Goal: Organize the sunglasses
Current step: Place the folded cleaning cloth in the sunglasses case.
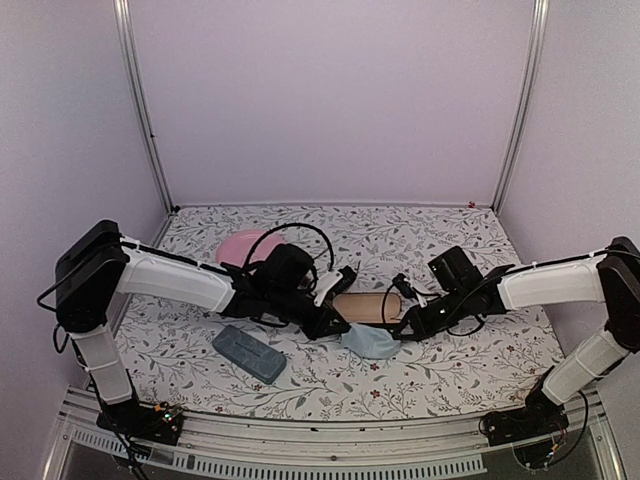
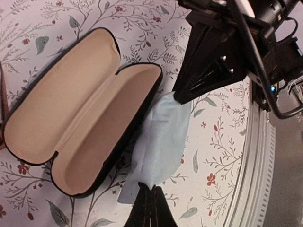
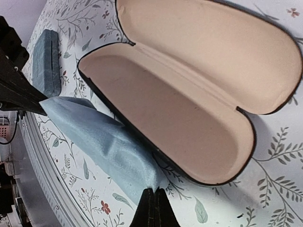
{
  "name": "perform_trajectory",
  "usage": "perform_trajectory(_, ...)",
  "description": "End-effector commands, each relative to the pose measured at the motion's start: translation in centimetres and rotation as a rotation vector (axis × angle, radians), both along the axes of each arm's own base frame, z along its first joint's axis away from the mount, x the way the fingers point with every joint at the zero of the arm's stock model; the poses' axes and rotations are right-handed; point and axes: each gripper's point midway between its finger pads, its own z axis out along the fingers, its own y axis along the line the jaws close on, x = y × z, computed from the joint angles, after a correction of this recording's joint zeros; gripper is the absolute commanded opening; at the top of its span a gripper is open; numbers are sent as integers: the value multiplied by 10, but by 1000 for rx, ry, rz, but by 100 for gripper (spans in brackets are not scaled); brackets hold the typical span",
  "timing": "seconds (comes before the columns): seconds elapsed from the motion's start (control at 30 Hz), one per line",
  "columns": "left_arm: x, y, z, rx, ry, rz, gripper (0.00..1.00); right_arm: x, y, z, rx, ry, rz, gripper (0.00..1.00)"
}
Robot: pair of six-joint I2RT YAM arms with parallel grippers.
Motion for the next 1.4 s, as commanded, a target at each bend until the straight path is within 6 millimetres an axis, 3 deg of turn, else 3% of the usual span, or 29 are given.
perform_trajectory(0.0,20,0,3,28,-27,8,0,22,-7,25,2,-79,-36,0)
perform_trajectory(0.2,43,-2,6,35,-28,33,0,42,-14,38,-9,-126,-61,0)
perform_trajectory(0.5,58,-2,-5,41,17,60,0,63,-15,31,-48,-135,-65,0)
perform_trajectory(0.7,69,-1,0,21,20,88,0,73,-9,28,-52,-135,-54,0)
perform_trajectory(0.77,72,0,1,20,19,96,0,74,-8,26,-56,-130,-52,0)
perform_trajectory(0.8,71,2,-15,45,41,97,0,75,-7,25,-55,-126,-49,0)
perform_trajectory(1.0,73,5,-28,67,59,103,0,75,-4,15,-59,-95,-36,0)
perform_trajectory(1.37,70,5,-38,76,82,92,0,72,-3,6,-59,-70,-22,0)
